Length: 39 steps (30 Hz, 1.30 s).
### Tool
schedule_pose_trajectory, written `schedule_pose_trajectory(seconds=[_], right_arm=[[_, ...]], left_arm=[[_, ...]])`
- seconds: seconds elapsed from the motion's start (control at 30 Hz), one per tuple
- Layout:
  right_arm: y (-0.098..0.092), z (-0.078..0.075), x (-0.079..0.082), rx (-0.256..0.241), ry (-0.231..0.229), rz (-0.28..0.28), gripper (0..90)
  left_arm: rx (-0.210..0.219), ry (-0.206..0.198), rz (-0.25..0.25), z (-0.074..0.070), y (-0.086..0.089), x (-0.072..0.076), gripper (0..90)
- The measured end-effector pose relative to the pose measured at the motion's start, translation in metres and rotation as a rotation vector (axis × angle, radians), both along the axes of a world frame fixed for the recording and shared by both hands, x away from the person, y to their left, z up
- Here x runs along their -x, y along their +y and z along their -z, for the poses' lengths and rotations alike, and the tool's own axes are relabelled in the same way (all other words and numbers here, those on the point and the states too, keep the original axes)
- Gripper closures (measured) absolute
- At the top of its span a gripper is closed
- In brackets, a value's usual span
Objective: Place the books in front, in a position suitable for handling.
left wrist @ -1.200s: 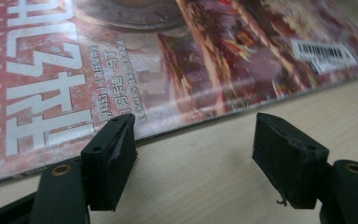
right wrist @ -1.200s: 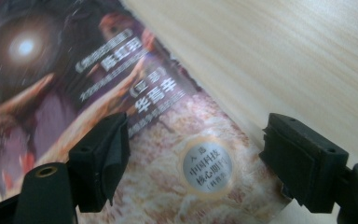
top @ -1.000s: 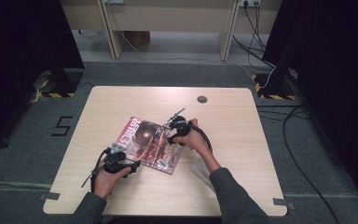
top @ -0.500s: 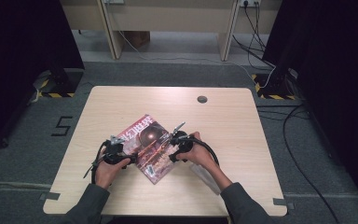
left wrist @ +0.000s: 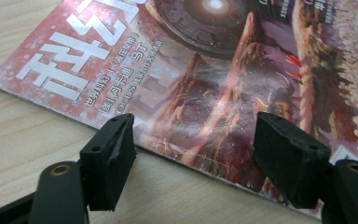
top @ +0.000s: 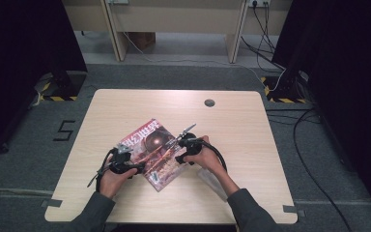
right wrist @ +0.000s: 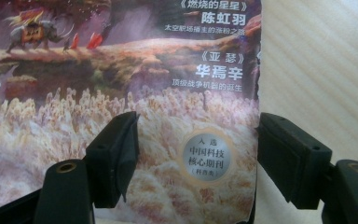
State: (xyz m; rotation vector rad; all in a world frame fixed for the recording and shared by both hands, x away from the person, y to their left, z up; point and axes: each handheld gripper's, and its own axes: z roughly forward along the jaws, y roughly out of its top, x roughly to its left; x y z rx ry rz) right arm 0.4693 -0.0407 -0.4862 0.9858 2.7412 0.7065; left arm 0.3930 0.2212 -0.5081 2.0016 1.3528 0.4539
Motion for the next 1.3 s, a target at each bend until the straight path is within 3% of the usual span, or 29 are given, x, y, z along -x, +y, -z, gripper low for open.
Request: schedule_pose_trajectory(seconds=[0.07,0.13,0.23,0.33,0.47,0.5,0.8,1.0,1.3], right_arm=[[0.001,0.0,0.003,0.005,-0.001,0.0,30.2],[0.005,-0.002,0.015,0.04,-0.02,-0.039,27.8],[0.008,-0.002,0.024,0.047,-0.02,-0.067,26.7],[0.014,-0.002,0.044,0.071,-0.034,-0.116,23.0],[0.015,-0.002,0.059,0.07,-0.048,-0.135,21.8],[0.014,0.0,0.067,0.051,-0.043,-0.147,20.8],[0.006,0.007,0.09,0.025,-0.024,-0.147,19.3],[0.007,0.008,0.108,0.027,-0.028,-0.161,18.5],[0.005,0.008,0.124,0.013,-0.025,-0.175,19.6]], left_arm=[[-0.002,-0.001,-0.006,0.0,0.001,-0.002,28.2],[-0.005,-0.003,-0.017,0.001,0.003,-0.004,27.4],[-0.008,-0.002,-0.026,0.0,0.005,-0.006,27.1],[-0.002,0.008,-0.021,0.001,0.009,-0.009,26.3],[0.014,0.006,-0.017,0.002,0.011,-0.009,26.6],[0.019,0.005,-0.013,0.002,0.011,-0.008,26.3],[0.021,0.008,0.018,0.002,0.007,-0.002,26.7],[0.01,0.005,0.076,0.002,0.004,0.002,23.0],[0.023,-0.012,0.103,0.004,-0.003,-0.009,21.5]])
